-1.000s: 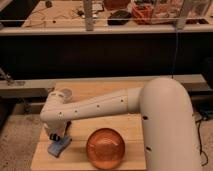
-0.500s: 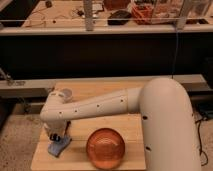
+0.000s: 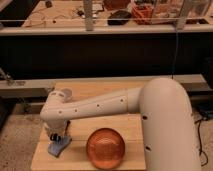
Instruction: Place the eraser on the white sponge
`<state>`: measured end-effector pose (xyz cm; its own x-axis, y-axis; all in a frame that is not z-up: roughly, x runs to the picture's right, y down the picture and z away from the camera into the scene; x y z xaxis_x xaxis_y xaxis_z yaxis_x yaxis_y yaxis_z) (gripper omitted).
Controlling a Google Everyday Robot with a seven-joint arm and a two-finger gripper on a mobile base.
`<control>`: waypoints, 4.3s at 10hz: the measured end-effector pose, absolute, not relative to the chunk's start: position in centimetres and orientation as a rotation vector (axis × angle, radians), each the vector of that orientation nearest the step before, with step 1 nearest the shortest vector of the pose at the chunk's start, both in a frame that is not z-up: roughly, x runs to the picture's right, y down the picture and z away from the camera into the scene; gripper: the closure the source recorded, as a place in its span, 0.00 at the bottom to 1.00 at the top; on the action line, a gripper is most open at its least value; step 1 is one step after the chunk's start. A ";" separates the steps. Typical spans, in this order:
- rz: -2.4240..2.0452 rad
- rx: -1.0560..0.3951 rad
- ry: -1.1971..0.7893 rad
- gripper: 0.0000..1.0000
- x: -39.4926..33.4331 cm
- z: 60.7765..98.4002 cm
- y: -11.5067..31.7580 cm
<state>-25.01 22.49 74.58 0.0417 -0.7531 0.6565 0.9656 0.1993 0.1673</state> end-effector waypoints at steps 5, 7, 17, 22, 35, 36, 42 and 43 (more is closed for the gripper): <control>-1.390 -0.365 -0.734 0.92 -25.0 74.6 22.5; -1.399 -0.365 -0.739 0.88 -25.0 74.6 22.5; -1.439 -0.367 -0.767 0.86 -25.3 74.4 22.3; -1.458 -0.368 -0.787 0.86 -25.4 74.1 22.3; -1.462 -0.374 -0.848 0.57 -25.6 73.7 22.2; -1.462 -0.374 -0.850 0.57 -25.6 73.6 22.2; -1.456 -0.372 -0.870 0.49 -25.5 73.5 22.3; -1.453 -0.371 -0.872 0.49 -25.5 73.5 22.2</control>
